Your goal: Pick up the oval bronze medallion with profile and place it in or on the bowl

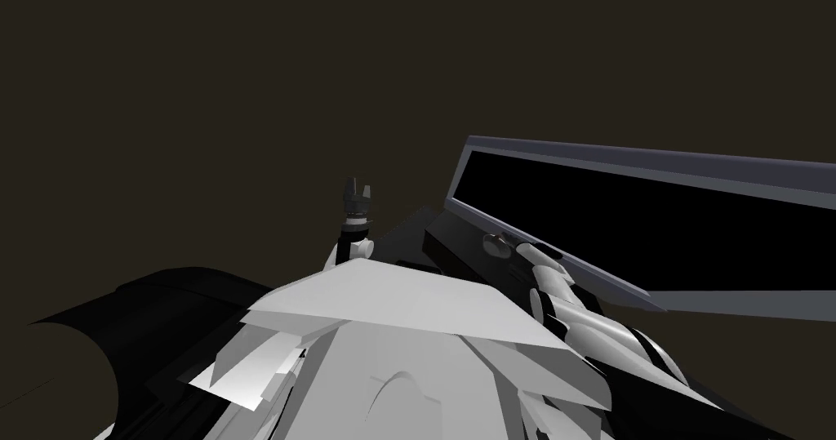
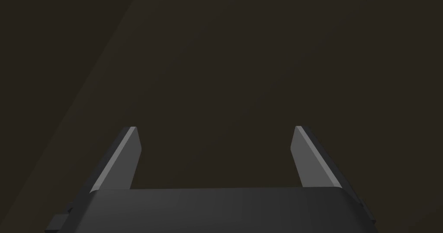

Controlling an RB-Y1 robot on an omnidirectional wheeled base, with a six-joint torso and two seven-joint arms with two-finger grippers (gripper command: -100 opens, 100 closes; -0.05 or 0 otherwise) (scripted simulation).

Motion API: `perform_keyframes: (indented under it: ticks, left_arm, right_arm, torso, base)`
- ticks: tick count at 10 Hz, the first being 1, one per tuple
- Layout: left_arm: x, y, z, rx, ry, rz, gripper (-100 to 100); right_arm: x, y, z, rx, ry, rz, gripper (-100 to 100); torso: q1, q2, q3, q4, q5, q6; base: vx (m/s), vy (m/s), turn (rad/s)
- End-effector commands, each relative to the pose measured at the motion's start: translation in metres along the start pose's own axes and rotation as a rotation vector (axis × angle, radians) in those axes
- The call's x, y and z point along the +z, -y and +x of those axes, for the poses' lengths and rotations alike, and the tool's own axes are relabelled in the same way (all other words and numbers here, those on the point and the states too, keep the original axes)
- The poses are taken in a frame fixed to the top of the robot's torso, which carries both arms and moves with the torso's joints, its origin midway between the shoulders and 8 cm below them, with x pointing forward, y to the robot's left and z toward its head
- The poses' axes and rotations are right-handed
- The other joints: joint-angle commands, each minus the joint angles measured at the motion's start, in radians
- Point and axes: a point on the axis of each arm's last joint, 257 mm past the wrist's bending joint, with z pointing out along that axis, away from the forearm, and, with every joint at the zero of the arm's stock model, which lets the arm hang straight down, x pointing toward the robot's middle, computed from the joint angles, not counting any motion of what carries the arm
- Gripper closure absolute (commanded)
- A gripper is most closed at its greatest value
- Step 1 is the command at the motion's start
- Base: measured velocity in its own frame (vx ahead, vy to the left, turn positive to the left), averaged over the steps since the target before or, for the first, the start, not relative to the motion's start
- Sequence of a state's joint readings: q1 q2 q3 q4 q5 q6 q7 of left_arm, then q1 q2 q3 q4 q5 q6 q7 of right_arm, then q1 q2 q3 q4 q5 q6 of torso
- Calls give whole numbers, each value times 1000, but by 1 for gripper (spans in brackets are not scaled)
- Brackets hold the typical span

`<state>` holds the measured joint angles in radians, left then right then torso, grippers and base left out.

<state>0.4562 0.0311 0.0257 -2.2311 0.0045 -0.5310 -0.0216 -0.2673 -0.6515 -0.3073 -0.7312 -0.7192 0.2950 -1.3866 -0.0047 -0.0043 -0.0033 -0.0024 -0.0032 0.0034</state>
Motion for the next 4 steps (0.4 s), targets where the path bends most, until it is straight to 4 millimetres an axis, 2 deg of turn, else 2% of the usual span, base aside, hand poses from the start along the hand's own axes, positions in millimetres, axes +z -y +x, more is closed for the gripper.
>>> perform_keyframes:
  ticks: [1, 4]
  left_arm:
    - [0, 0, 0, 0, 0, 0, 0]
    - [0, 0, 0, 0, 0, 0, 0]
  right_arm:
    - [0, 0, 0, 0, 0, 0, 0]
    - [0, 0, 0, 0, 0, 0, 0]
  torso:
    - [0, 0, 0, 0, 0, 0]
    - [0, 0, 0, 0, 0, 0]
  base:
    - [0, 0, 0]
    - [0, 0, 0]
